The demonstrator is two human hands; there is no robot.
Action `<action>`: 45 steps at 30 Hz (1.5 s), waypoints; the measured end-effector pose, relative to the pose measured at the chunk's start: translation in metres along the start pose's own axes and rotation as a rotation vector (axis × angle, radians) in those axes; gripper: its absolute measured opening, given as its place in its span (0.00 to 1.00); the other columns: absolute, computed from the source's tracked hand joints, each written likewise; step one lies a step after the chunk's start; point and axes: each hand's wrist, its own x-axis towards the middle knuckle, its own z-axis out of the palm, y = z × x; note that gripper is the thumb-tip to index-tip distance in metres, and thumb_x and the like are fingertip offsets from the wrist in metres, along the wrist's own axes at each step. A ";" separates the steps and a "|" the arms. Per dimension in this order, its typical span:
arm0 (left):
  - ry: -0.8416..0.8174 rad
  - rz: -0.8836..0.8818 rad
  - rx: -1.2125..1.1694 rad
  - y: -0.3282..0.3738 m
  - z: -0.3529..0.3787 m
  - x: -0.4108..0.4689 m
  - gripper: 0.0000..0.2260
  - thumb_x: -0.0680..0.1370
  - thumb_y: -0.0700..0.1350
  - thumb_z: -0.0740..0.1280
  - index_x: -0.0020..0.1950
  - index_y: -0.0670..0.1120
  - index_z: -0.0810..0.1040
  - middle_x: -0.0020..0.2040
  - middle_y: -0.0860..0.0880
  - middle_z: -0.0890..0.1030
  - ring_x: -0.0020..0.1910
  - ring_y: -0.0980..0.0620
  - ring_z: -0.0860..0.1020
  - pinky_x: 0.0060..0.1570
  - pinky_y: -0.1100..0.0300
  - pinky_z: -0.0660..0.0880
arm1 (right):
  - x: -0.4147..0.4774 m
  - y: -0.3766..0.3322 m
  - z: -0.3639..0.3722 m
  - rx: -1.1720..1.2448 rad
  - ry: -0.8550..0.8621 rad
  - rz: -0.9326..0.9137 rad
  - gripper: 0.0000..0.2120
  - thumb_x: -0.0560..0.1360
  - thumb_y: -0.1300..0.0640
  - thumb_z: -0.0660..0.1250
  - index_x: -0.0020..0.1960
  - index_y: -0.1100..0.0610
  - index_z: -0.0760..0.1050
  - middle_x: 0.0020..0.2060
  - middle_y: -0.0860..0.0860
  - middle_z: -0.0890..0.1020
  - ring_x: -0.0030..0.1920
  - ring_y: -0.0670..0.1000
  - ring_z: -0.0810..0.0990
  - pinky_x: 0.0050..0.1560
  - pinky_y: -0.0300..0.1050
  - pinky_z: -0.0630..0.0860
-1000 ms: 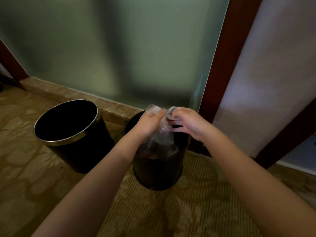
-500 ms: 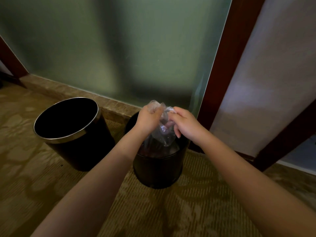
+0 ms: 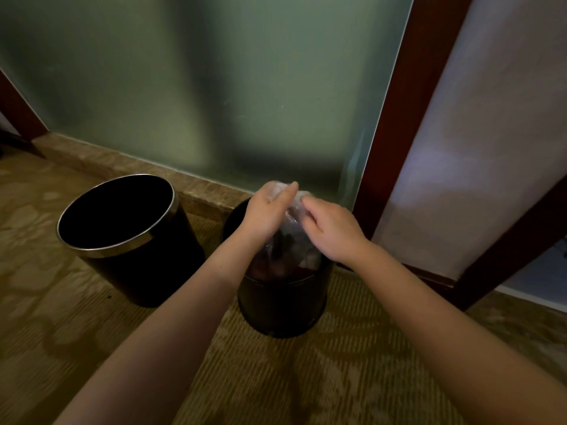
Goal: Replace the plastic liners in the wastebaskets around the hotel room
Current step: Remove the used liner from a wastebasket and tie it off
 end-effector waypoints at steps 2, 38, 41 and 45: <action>0.056 0.039 0.065 0.001 -0.001 0.001 0.08 0.78 0.47 0.66 0.51 0.43 0.78 0.46 0.49 0.79 0.46 0.52 0.77 0.47 0.57 0.73 | -0.003 0.001 0.002 -0.151 0.010 -0.094 0.06 0.80 0.55 0.58 0.44 0.51 0.65 0.40 0.44 0.72 0.38 0.49 0.75 0.38 0.50 0.74; 0.074 0.327 0.230 0.009 -0.013 0.001 0.08 0.64 0.44 0.68 0.41 0.45 0.78 0.41 0.51 0.77 0.40 0.52 0.75 0.40 0.61 0.71 | 0.017 0.006 -0.011 0.437 0.019 0.208 0.10 0.71 0.64 0.67 0.35 0.52 0.73 0.30 0.48 0.75 0.33 0.48 0.74 0.36 0.44 0.68; 0.147 0.460 0.287 0.008 -0.014 -0.001 0.04 0.66 0.39 0.68 0.40 0.43 0.78 0.40 0.51 0.76 0.39 0.55 0.74 0.39 0.73 0.67 | 0.015 0.009 -0.013 0.424 -0.013 0.206 0.04 0.71 0.62 0.67 0.39 0.56 0.73 0.32 0.51 0.76 0.35 0.49 0.74 0.36 0.44 0.68; 0.262 0.657 0.401 0.006 -0.016 -0.001 0.06 0.65 0.32 0.68 0.40 0.39 0.78 0.42 0.44 0.77 0.42 0.55 0.73 0.42 0.72 0.66 | 0.016 0.005 -0.021 0.818 0.018 0.300 0.04 0.74 0.55 0.63 0.41 0.53 0.74 0.36 0.50 0.75 0.38 0.48 0.75 0.40 0.43 0.70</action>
